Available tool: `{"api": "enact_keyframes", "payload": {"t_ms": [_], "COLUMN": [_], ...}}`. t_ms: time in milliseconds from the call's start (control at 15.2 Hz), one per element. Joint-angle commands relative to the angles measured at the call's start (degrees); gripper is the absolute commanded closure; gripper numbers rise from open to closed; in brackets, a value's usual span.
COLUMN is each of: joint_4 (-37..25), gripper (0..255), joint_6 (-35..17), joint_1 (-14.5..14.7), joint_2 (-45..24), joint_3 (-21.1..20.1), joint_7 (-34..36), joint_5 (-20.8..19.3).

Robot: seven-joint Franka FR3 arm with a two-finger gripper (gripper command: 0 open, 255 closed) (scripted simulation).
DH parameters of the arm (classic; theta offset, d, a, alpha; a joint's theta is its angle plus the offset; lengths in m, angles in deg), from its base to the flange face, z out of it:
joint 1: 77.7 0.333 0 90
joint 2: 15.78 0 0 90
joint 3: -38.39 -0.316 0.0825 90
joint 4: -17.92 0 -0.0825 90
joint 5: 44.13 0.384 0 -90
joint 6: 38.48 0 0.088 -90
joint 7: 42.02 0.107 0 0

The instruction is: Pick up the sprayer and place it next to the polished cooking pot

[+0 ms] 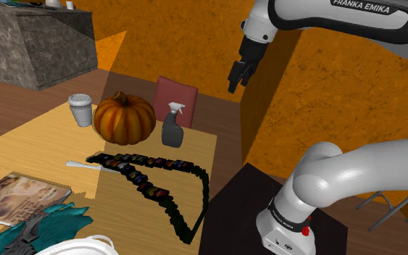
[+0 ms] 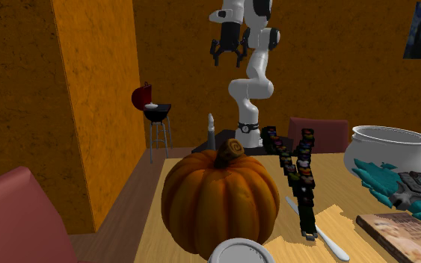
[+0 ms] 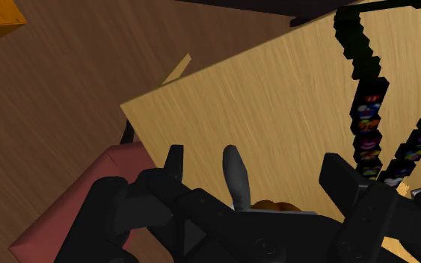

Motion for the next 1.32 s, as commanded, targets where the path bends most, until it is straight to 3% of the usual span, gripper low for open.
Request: {"api": "enact_keyframes", "payload": {"t_ms": [0,396,792,1056,1254], "joint_4": [0.0,10.9,17.5,19.2,18.8], "gripper": [0,0,0,0,0], "joint_6": [0.0,-17.9,-36.7,-49.1,-57.6], "joint_1": [0.0,2.0,5.3,9.8,15.4], "joint_2": [0.0,-1.3,-8.2,-15.7,-22.3], "joint_3": [0.0,4.5,9.8,14.5,19.5], "joint_7": [0.0,-7.3,-16.2,-24.0,-32.2], "joint_5": [0.0,0.6,2.9,6.7,12.7]}}
